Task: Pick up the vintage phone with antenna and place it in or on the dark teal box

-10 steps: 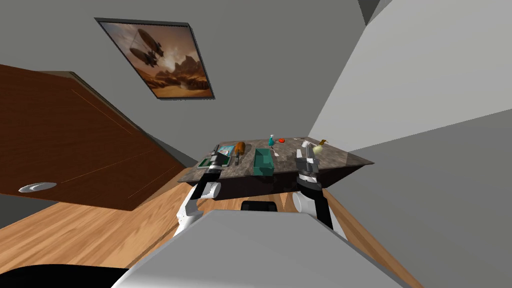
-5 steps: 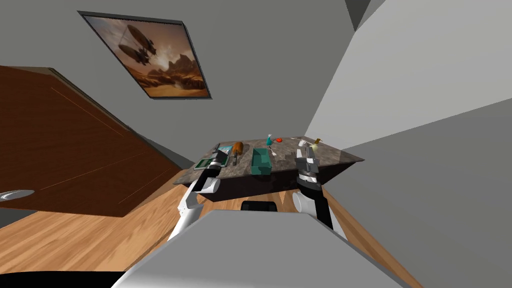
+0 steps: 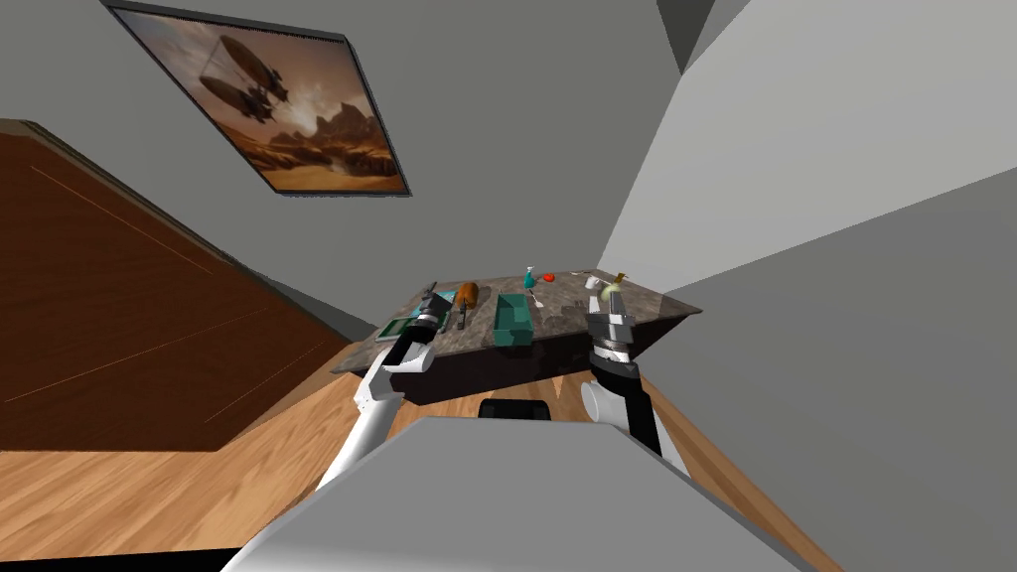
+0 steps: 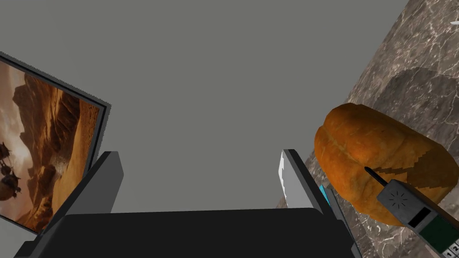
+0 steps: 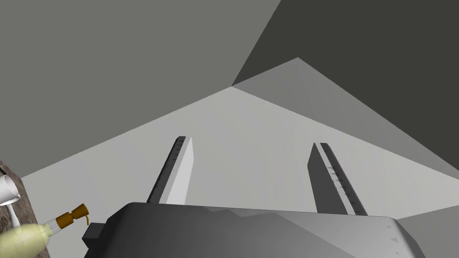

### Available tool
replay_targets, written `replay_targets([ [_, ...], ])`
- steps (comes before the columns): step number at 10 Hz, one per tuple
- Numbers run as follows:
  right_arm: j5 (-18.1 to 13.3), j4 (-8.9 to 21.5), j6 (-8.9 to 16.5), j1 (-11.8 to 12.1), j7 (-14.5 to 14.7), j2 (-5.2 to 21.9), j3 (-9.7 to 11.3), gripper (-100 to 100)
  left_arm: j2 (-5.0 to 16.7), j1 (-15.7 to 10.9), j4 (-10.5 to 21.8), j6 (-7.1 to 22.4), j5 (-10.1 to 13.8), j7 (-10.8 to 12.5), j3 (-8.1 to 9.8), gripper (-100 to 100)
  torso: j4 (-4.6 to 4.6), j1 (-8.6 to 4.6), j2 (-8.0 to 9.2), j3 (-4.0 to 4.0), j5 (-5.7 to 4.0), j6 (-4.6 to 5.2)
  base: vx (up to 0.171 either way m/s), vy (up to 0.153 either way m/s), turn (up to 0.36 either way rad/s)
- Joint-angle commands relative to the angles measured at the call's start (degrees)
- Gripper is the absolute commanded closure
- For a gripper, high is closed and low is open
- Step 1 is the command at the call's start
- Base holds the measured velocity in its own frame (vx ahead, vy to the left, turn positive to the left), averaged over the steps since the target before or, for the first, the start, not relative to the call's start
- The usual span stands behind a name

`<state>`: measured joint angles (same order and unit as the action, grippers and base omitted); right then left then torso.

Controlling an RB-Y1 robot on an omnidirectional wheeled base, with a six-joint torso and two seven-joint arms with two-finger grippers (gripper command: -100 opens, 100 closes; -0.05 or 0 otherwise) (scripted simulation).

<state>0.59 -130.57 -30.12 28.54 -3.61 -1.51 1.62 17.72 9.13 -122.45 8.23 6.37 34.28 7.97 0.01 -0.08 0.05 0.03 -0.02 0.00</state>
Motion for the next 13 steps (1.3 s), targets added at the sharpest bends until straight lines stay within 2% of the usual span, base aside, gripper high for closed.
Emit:
replay_targets([
  [1, 0.0, 0.0, 0.0, 0.0, 0.0, 0.0, 0.0, 0, 0.39, -0.79, 0.49, 2.83, 0.04, 1.53, 0.28, -100, 0.0, 0.0, 0.0, 0.0, 0.0, 0.0, -0.012, -0.018, -0.05],
  [2, 0.0, 0.0, 0.0, 0.0, 0.0, 0.0, 0.0, 0, 1.36, -2.59, 1.41, 4.44, 0.28, 3.96, 1.06, -100, 0.0, 0.02, 0.0, 0.0, 0.01, -0.03, -0.011, -0.022, -0.092],
  [3, 0.0, 0.0, 0.0, 0.0, 0.0, 0.0, 0.0, 0, 1.36, -2.59, 1.41, 5.93, 0.28, 4.24, 1.06, -100, 0.0, 0.01, -0.01, 0.0, 0.0, -0.01, -0.009, -0.016, -0.067],
  [4, 0.0, 0.0, 0.0, 0.0, 0.0, 0.0, 0.0, 0, 1.36, -2.59, 1.41, 6.23, 0.28, 4.24, 1.06, -100, 0.0, 0.03, -0.01, -0.01, 0.01, -0.02, -0.004, -0.006, 0.0],
  [5, 0.0, 0.0, 0.0, 0.01, 0.0, 0.0, -0.01, 0, 2.29, -4.37, 2.42, 8.39, 0.54, 7.02, 1.87, -100, -0.01, 0.06, -0.02, -0.01, 0.02, -0.04, -0.009, -0.014, -0.118],
  [6, 0.0, 0.0, 0.0, 0.0, 0.0, 0.0, 0.0, 0, 2.29, -4.37, 2.42, 9.7, 0.54, 7.02, 1.87, -100, 0.0, 0.04, -0.02, -0.01, 0.01, 0.0, -0.008, -0.011, -0.06],
  [7, 0.0, 0.0, 0.0, 0.01, 0.0, 0.0, 0.0, 0, 3.21, -6.11, 3.52, 11.51, 0.83, 9.44, 2.69, -100, -0.01, 0.05, -0.02, -0.01, 0.01, -0.03, -0.008, -0.017, -0.116],
  [8, 0.0, 0.0, 0.0, 0.0, 0.0, 0.0, 0.0, 0, 3.21, -6.11, 3.52, 13.18, 0.83, 9.84, 2.69, -100, 0.0, 0.04, -0.02, -0.01, 0.01, -0.01, -0.008, -0.013, -0.056],
  [9, 0.0, 0.0, 0.0, 0.01, 0.0, 0.0, 0.0, 0, 4.1, -7.8, 4.74, 14.7, 1.15, 12.11, 3.54, -100, -0.01, 0.04, -0.01, -0.01, 0.01, -0.04, -0.01, -0.017, -0.119],
  [11, 0.0, 0.0, 0.0, 0.01, 0.0, 0.0, -0.01, 0, 4.1, -7.8, 4.74, 16.84, 1.15, 12.71, 3.54, -100, -0.01, 0.05, -0.02, -0.01, 0.01, -0.04, -0.005, -0.007, -0.023],
  [12, 0.0, 0.0, 0.0, 0.01, 0.0, 0.0, -0.01, 0, 4.97, -9.43, 6.05, 19.04, 1.49, 15.42, 4.4, -100, -0.01, 0.08, -0.02, -0.01, 0.02, -0.05, -0.005, -0.009, -0.13],
  [13, 0.0, 0.0, 0.0, 0.0, 0.0, 0.0, 0.0, 0, 4.97, -9.43, 6.05, 20.4, 1.49, 15.6, 4.4, -100, -0.01, 0.07, -0.02, -0.01, 0.02, -0.01, -0.005, -0.004, -0.068],
])
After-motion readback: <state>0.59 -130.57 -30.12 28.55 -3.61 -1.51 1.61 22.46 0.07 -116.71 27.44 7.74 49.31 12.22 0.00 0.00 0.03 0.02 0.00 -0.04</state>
